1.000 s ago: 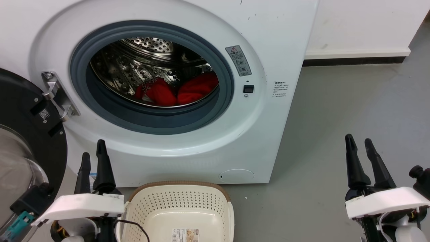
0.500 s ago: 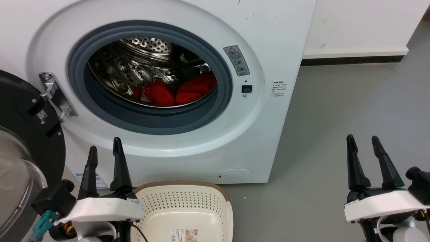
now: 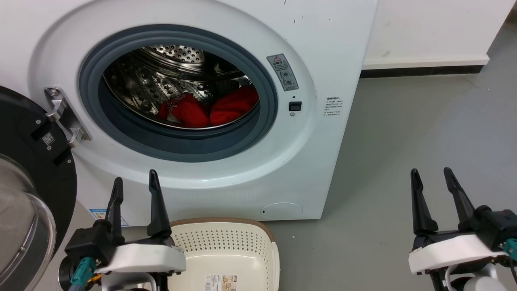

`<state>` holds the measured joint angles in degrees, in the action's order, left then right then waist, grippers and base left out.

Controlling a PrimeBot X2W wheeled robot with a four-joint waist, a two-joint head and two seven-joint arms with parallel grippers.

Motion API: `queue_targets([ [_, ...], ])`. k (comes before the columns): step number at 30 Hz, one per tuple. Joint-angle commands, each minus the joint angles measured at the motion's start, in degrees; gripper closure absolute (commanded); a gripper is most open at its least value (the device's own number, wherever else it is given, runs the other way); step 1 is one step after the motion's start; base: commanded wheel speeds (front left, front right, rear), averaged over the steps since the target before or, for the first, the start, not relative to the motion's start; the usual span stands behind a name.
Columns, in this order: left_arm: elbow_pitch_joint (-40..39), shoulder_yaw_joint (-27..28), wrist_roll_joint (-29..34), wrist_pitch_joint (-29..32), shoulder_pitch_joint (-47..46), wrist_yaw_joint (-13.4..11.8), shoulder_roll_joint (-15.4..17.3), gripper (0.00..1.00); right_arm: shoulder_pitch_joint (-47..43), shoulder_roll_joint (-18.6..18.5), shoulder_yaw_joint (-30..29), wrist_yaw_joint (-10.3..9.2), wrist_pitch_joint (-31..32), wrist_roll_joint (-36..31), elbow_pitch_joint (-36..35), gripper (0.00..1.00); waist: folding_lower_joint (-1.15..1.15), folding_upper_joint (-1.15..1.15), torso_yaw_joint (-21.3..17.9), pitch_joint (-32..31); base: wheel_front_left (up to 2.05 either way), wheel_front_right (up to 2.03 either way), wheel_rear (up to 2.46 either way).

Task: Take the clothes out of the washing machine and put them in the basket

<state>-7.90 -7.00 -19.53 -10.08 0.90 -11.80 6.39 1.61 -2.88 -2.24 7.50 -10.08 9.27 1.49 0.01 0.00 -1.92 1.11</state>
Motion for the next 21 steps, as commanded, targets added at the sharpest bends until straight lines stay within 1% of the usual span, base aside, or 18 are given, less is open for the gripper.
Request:
queue_targets([
  [1, -0.5, -0.4, 1.3, -0.5, 0.3, -0.7, 0.4, 0.00, -0.1, 0.0, 0.1, -0.02, -0.5, -1.5, -0.4, 0.00, 0.00, 0.00, 0.0, 0.0, 0.00, 0.00, 0.00],
  [4, 0.1, -1.1, 2.1, -0.9, 0.6, -1.5, 0.6, 0.00, 0.0, 0.0, 0.4, -0.02, -0.8, -3.2, -0.5, 0.00, 0.00, 0.00, 0.0, 0.0, 0.00, 0.00, 0.00],
  [10, 1.8, -2.1, 5.3, -1.7, 1.1, -2.1, 1.8, 0.00, -0.1, 0.0, 0.8, -0.02, -1.7, -6.2, -0.6, 0.00, 0.00, 0.00, -0.1, 0.0, 0.00, 0.00, 0.00],
  [19, 4.0, -3.3, 9.5, -2.8, 1.3, -3.3, 2.5, 0.00, -0.7, 0.0, 2.3, -0.02, -2.7, -9.3, -1.2, 0.00, 0.00, 0.00, -0.4, -0.1, 0.00, 0.00, 0.00],
  [21, 4.2, -3.1, 9.8, -3.0, 1.5, -3.7, 2.1, 0.00, -0.8, 0.0, 2.3, -0.02, -2.9, -10.4, -1.1, 0.00, 0.00, 0.00, -0.5, -0.1, 0.00, 0.00, 0.00],
])
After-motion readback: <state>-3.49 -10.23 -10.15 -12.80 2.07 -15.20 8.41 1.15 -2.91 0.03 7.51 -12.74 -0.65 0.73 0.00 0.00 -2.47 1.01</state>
